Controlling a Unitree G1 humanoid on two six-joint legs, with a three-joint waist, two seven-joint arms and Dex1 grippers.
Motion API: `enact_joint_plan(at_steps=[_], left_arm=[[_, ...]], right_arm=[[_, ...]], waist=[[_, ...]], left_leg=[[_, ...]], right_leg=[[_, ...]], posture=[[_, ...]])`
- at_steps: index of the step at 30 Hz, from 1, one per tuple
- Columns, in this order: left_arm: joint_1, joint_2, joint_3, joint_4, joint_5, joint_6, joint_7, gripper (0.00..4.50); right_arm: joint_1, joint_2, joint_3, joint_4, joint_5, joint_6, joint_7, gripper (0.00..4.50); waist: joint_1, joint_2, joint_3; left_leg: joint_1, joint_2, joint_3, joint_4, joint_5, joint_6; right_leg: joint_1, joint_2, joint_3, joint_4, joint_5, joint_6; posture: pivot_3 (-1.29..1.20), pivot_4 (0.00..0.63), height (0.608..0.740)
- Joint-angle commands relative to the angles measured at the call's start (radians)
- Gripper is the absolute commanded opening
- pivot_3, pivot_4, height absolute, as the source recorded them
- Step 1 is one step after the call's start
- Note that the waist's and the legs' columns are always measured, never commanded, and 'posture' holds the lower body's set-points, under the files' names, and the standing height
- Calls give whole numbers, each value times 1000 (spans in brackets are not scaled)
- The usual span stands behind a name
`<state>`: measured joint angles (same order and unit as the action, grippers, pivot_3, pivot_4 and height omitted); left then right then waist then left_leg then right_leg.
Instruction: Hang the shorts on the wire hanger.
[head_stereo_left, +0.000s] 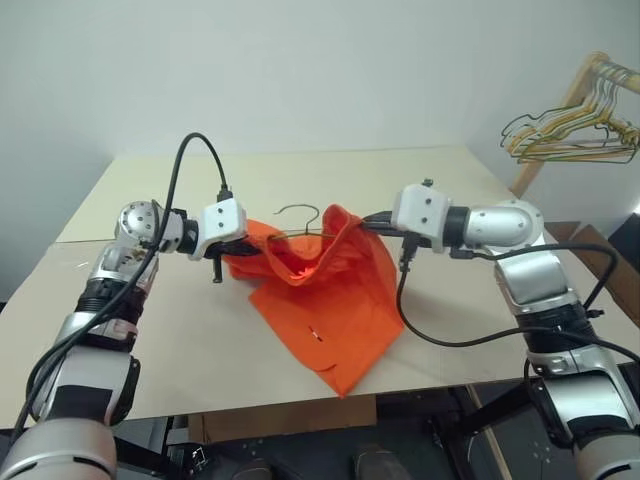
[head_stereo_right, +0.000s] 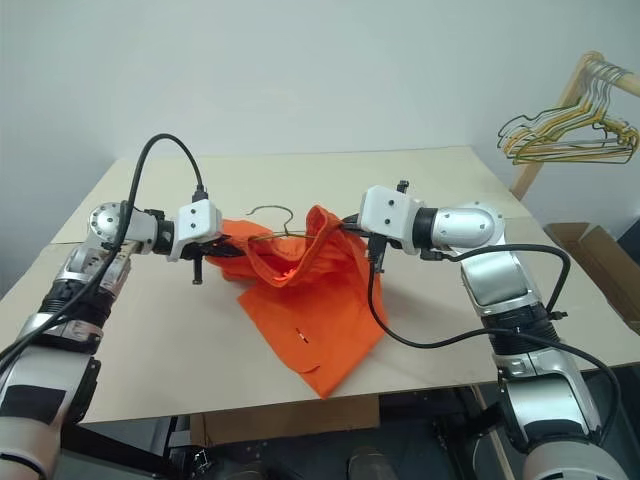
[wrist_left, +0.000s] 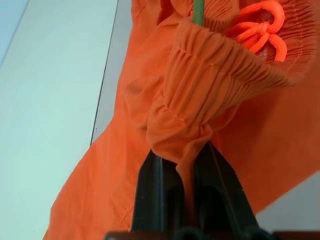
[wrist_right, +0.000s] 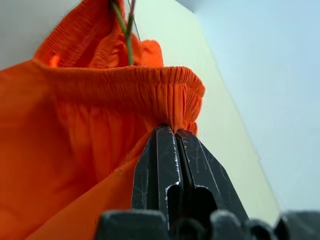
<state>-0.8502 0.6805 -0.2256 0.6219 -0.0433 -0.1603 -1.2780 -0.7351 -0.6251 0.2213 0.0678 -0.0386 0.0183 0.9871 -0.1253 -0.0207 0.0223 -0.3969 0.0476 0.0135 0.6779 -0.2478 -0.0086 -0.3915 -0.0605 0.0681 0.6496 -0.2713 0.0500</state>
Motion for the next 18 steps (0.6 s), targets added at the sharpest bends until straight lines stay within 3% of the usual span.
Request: enact_joint_plan(at_steps=[1,3,4,9,18], left_arm=[[-9,0,48,-52,-28,14,12,0],[-5,-10,64,-56,-39,11,18,0],[-2,-15,72,-61,-48,12,17,0],[14,-17,84,-89,-74,11,-21,0],[27,-19,84,-104,-78,36,-64,0]], right_arm=[[1,-13,1,-2,-34,-69,-18,29],[8,-15,-1,-11,-31,-82,-12,29],[9,-15,-1,-11,-31,-80,-9,235],[10,-24,-1,46,-55,-115,-20,1703],[17,-13,-32,87,-16,-83,-18,1703]], waist=[[3,0,0],[3,0,0],[2,0,0],[-1,0,0],[-3,0,0]], left_leg=[[0,0,0,0,0,0],[0,0,0,0,0,0],[0,0,0,0,0,0],[0,0,0,0,0,0],[0,0,0,0,0,0]], right_leg=[[0,0,0,0,0,0],[0,0,0,0,0,0],[0,0,0,0,0,0],[0,0,0,0,0,0],[0,0,0,0,0,0]], posture=[[-101,0,740],[-103,0,740],[-104,0,740],[-106,0,740],[-114,0,740]])
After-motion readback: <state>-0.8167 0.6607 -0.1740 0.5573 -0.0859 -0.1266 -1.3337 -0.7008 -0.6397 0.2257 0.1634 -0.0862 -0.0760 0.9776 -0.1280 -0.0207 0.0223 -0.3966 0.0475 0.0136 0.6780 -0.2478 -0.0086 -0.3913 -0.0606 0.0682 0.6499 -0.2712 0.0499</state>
